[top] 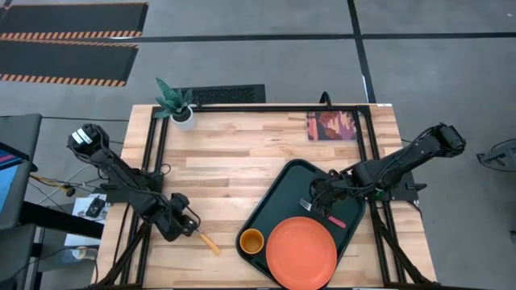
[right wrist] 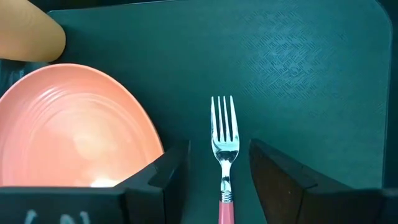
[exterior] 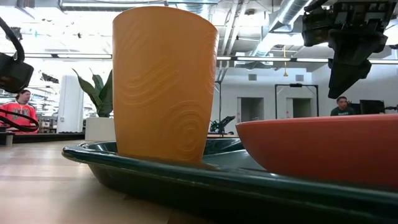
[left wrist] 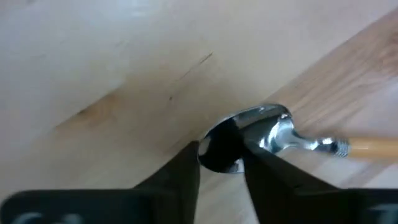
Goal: Pick and place plate/cup/fork/spoon on tray
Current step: Put the yellow spoon on the black serving tray at the top of the pink fork
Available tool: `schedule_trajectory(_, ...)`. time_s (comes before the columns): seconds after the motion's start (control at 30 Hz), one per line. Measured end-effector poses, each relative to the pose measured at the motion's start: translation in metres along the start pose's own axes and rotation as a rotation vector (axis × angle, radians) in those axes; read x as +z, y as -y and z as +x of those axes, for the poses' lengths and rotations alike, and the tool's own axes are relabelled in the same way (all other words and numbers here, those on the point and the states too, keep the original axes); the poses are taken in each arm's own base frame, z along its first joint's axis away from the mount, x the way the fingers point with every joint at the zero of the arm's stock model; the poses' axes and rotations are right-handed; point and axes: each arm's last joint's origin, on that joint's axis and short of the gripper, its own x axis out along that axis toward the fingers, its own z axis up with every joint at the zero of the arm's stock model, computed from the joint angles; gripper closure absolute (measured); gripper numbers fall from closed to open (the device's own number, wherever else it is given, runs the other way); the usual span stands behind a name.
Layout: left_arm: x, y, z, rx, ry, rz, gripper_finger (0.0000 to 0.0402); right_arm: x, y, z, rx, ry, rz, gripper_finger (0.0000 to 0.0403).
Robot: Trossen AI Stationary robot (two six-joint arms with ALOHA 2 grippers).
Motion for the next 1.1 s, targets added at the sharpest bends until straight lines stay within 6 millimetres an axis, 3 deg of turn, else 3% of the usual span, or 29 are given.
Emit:
schedule_trajectory(0.2,0.003,0.001,0.000,-0.025,0.093,-0.055,0.0390,0.000,0.000,0.000,0.000,0.000,0.000,0.0214)
schedule_trajectory(0.47,0.007,0.003,-0.010,-0.046,0.045,-0.131,0.0401,0.000,0.000,0.000,-0.003,0.005,0.000,0.0214)
schedule_trajectory(0.63,0.015,0.003,-0.033,-0.096,0.062,-0.186,0.0400,0.001,0.000,0.000,-0.012,0.024,0.002,0.0214)
schedule_trajectory(0.83,0.032,-0.008,-0.062,-0.167,0.177,-0.254,0.0400,0.005,0.001,0.000,-0.012,0.048,0.016,0.0214)
schedule_trajectory(1.1,0.061,-0.021,-0.096,-0.413,0.464,-0.392,0.0401,0.024,0.000,0.001,0.066,0.163,0.016,0.0214)
